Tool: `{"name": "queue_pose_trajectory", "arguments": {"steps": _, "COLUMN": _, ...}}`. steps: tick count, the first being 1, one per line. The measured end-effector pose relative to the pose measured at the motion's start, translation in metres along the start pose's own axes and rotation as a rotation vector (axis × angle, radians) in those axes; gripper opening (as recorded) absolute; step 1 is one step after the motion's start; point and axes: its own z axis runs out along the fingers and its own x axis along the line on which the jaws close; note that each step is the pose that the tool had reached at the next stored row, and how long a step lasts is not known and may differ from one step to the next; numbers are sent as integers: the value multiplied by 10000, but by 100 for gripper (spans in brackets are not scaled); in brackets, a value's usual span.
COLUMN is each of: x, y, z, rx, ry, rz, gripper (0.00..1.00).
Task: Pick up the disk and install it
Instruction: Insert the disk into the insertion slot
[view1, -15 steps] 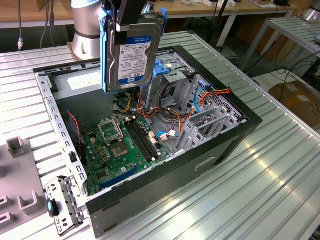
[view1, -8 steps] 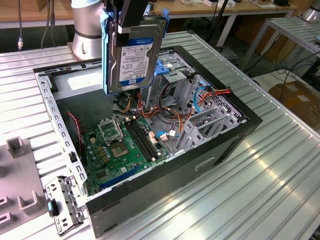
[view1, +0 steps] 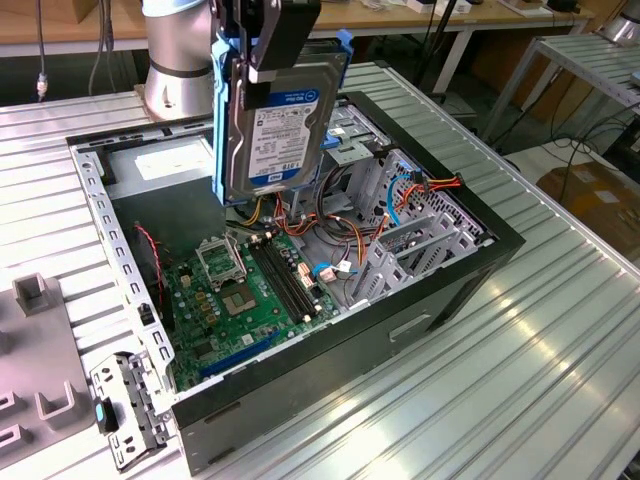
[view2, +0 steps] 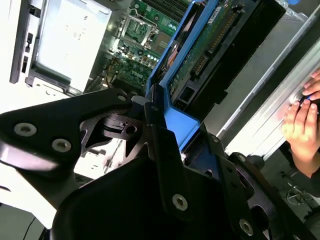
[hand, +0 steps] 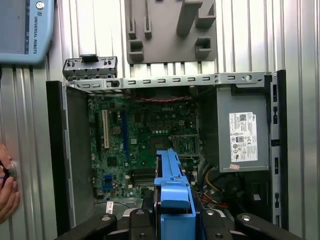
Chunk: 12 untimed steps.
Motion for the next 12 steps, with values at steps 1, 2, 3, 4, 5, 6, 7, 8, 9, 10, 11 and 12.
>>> {"name": "queue_pose_trajectory", "arguments": {"steps": 1, "x": 70, "y": -4, "z": 1, "rx": 0, "ry": 11, "rz": 0, "gripper": 37}}
{"name": "queue_pose_trajectory", "arguments": {"steps": 2, "x": 120, "y": -7, "z": 3, "rx": 1, "ry": 21, "rz": -1, "gripper": 37}}
{"name": "queue_pose_trajectory", "arguments": {"steps": 3, "x": 150, "y": -8, "z": 4, "rx": 1, "ry": 27, "rz": 0, "gripper": 37}}
{"name": "queue_pose_trajectory", "arguments": {"steps": 4, "x": 202, "y": -12, "z": 6, "rx": 2, "ry": 42, "rz": -1, "gripper": 37}}
{"name": "queue_pose_trajectory", "arguments": {"steps": 5, "x": 252, "y": -14, "z": 7, "rx": 3, "ry": 55, "rz": -1, "gripper": 37}}
{"name": "queue_pose_trajectory", "arguments": {"steps": 6, "x": 305, "y": -17, "z": 10, "rx": 4, "ry": 69, "rz": -2, "gripper": 37}}
{"name": "queue_pose_trajectory", "arguments": {"steps": 7, "x": 338, "y": -24, "z": 11, "rx": 4, "ry": 82, "rz": -2, "gripper": 37}}
{"name": "queue_pose_trajectory", "arguments": {"steps": 8, "x": 364, "y": -42, "z": 12, "rx": 5, "ry": 95, "rz": -2, "gripper": 37}}
{"name": "queue_pose_trajectory", "arguments": {"steps": 9, "x": 387, "y": -73, "z": 14, "rx": 5, "ry": 109, "rz": -3, "gripper": 37}}
{"name": "queue_pose_trajectory", "arguments": {"steps": 10, "x": 400, "y": -101, "z": 16, "rx": 6, "ry": 116, "rz": -3, "gripper": 37}}
{"name": "queue_pose_trajectory", "arguments": {"steps": 11, "x": 405, "y": -136, "z": 17, "rx": 6, "ry": 122, "rz": -4, "gripper": 37}}
{"name": "queue_pose_trajectory", "arguments": {"steps": 12, "x": 407, "y": -171, "z": 18, "rx": 7, "ry": 123, "rz": -3, "gripper": 37}}
